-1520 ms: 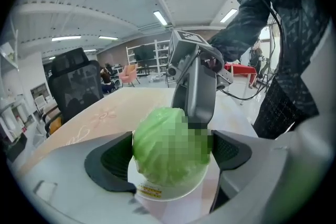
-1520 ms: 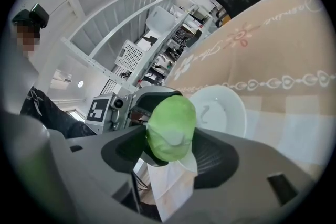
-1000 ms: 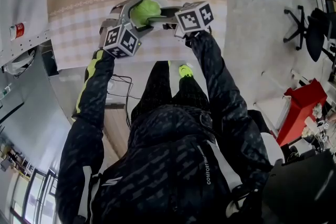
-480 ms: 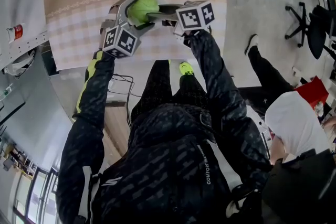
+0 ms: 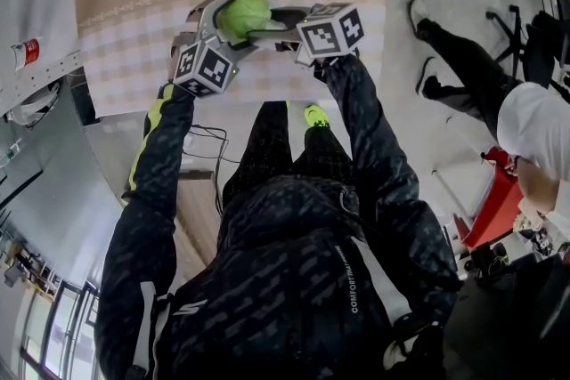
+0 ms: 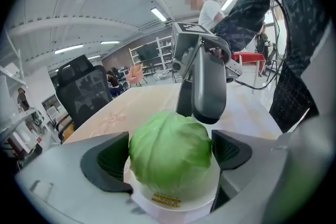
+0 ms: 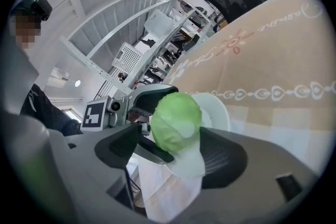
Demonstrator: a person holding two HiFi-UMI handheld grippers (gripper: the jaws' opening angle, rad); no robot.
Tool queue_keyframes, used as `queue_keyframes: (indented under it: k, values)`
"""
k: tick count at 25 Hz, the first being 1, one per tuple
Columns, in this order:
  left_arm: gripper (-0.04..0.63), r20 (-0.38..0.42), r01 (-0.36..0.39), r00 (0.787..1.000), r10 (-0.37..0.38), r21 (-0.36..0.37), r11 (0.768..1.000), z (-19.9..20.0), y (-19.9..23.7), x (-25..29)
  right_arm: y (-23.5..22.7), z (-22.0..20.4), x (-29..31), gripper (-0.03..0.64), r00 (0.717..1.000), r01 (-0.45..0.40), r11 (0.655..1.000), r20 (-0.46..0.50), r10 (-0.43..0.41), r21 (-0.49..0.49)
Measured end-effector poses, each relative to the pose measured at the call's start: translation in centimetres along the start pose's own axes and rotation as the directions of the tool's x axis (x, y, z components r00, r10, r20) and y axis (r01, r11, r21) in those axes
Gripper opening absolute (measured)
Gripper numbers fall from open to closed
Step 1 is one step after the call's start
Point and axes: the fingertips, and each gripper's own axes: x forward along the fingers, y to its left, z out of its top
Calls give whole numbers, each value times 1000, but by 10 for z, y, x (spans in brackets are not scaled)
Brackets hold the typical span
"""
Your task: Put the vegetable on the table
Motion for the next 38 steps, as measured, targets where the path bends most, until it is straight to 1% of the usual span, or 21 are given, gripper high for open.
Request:
queue_keyframes:
  k: [6, 10, 16, 19, 21, 22, 25, 27, 29, 31, 32, 34, 35, 36, 37, 38]
  values:
    - [469, -11, 3, 1000, -4, -9, 1000, -2, -4, 1, 1, -15, -4, 376, 994, 65, 994, -84, -73, -88]
    - [468, 0, -6, 1000, 6, -19, 1000, -4, -7, 3, 2, -21, -5, 383, 987, 67, 992, -139, -82, -104]
    - [468, 7, -17, 1000, 17, -48, 999, -1, -4, -2, 2, -18, -14, 383, 981, 100, 975, -143, -130, -197]
    - [468, 17, -37, 999, 37, -44, 998, 0, -2, -7, 3, -19, -16, 376, 974, 117, 957, -159, -163, -264]
    - [468, 24, -53, 998, 53, -36, 998, 4, 0, -11, 7, -18, -17, 374, 974, 118, 951, -151, -166, -286]
    - [468, 32, -63, 997, 64, -38, 997, 7, 2, -15, 10, -17, -17, 365, 976, 121, 947, -141, -169, -297]
    - [457, 72, -111, 991, 115, -63, 992, 18, 9, -27, 16, -12, -22, 296, 973, 156, 922, -107, -205, -354]
    - [457, 89, -134, 986, 142, -90, 987, 24, 14, -34, 18, -5, -27, 236, 968, 186, 898, -81, -236, -399]
    - [456, 94, -133, 985, 145, -121, 984, 27, 16, -40, 20, 3, -32, 168, 967, 208, 885, -48, -250, -418]
    - [456, 94, -118, 987, 133, -151, 981, 30, 12, -45, 25, 6, -37, 118, 969, 216, 888, -22, -246, -405]
    - [456, 95, -114, 987, 132, -169, 979, 33, 8, -48, 28, 6, -39, 78, 970, 218, 894, -10, -241, -392]
    - [446, 95, -125, 985, 146, -202, 971, 41, 5, -58, 36, 5, -45, 63, 973, 217, 903, 9, -230, -370]
    - [390, 100, -143, 981, 166, -209, 967, 45, 5, -64, 41, 5, -47, 45, 974, 214, 905, 15, -224, -367]
    - [249, 110, -167, 975, 192, -208, 964, 50, 5, -70, 46, 6, -49, 36, 976, 210, 905, 19, -218, -370]
    - [163, 122, -189, 969, 217, -205, 960, 54, 4, -75, 51, 6, -51, 21, 977, 206, 903, 23, -213, -377]
    - [145, 130, -204, 964, 233, -204, 957, 58, 1, -80, 56, 6, -53, 21, 978, 202, 900, 27, -208, -385]
